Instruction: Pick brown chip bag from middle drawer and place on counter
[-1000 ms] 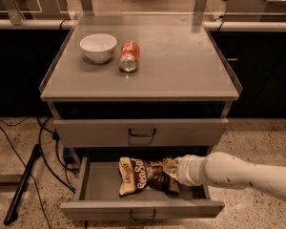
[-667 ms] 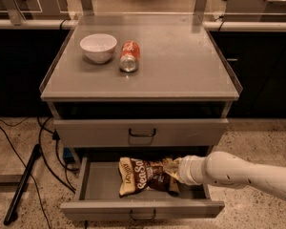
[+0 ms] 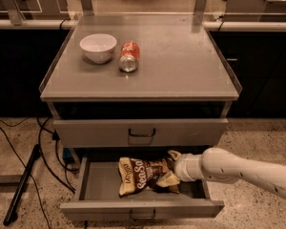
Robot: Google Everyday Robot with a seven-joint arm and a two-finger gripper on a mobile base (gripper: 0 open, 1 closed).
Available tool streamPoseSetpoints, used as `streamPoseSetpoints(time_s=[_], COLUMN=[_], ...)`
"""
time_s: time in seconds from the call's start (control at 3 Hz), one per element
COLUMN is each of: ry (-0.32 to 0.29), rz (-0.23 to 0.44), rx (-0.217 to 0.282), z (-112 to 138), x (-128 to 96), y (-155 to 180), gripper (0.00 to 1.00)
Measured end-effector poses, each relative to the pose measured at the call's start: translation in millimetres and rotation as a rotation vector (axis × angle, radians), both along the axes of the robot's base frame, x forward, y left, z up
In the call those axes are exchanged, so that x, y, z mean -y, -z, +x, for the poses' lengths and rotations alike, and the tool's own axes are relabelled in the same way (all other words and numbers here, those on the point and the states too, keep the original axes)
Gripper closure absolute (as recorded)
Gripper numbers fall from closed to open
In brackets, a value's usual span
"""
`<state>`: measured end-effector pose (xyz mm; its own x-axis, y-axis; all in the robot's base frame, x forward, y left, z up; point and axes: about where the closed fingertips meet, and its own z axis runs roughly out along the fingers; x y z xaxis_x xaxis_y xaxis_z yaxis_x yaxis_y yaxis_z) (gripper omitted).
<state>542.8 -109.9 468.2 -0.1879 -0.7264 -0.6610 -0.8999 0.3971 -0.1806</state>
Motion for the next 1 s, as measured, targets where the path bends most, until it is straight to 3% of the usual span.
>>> streamPoseSetpoints(time_s=[1.0], ry=[-0.038], rz=[0.061], rx=[-0.026], z=[19.7], x=[-21.9], y=[35.6], gripper=[0.27])
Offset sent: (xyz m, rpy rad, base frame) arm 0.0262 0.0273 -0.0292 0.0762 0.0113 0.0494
